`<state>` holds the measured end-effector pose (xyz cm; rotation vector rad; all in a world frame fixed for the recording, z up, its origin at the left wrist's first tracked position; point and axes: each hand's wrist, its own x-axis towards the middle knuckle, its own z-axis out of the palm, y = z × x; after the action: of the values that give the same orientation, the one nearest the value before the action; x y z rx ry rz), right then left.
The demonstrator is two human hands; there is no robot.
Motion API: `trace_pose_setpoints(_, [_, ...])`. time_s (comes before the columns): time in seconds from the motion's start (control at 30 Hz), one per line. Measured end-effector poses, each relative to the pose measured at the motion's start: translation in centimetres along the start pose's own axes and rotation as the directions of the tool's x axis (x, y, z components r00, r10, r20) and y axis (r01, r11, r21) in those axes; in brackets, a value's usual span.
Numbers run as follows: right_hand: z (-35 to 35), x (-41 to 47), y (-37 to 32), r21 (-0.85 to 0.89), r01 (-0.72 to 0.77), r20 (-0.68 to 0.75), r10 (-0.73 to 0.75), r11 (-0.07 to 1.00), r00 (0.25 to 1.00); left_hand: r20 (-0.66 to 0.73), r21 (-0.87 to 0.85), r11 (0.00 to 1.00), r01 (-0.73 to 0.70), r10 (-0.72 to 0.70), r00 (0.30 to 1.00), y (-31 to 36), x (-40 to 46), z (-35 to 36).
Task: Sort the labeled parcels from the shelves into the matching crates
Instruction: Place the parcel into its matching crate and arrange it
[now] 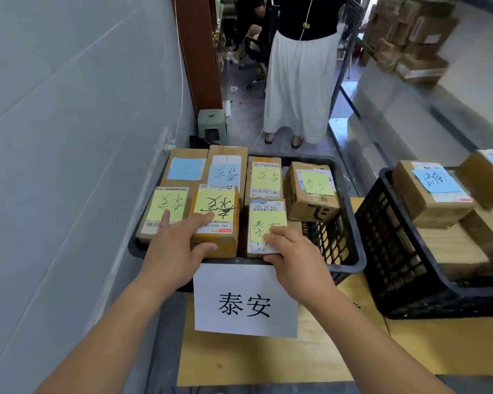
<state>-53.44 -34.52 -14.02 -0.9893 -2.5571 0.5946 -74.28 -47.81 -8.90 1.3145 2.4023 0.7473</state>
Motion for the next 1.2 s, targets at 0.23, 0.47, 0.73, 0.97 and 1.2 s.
trace_pose_setpoints(0.23, [-0.3,0.1,-1.0,0.016,-0.062,0.051,0.061,0.998,0.997,0.027,0.145,0.968,-0.207,0.205,0.978,-1.5,0.6,1.6])
trace_pose_setpoints(0.47, [-0.3,0.6,-1.2,-0.017,-0.075,0.099,0.077,0.997,0.992,0.054,0.287,0.923,-0.256,0.251,0.966,-2.4,1.0,1.2])
trace_pose_setpoints(0.73, [-1.7,2.0,-1.7,0.002,-0.08,0.139,0.079,0.997,0.987,0.054,0.466,0.824,-0.322,0.337,0.94,-0.5,1.8,1.4])
trace_pose_setpoints(0.97, [-1.4,3.0,-1.4,0.032,-0.205,0.152,0.198,0.978,0.968,0.158,0.442,0.834,-0.331,0.291,0.944,-2.5,3.7,1.0])
trace_pose_setpoints(1.2, [0.5,3.0,-2.1,0.109,-0.249,0.139,0.233,0.962,0.962,0.204,0.578,0.75,-0.321,0.247,0.947,-1.7,3.8,2.8])
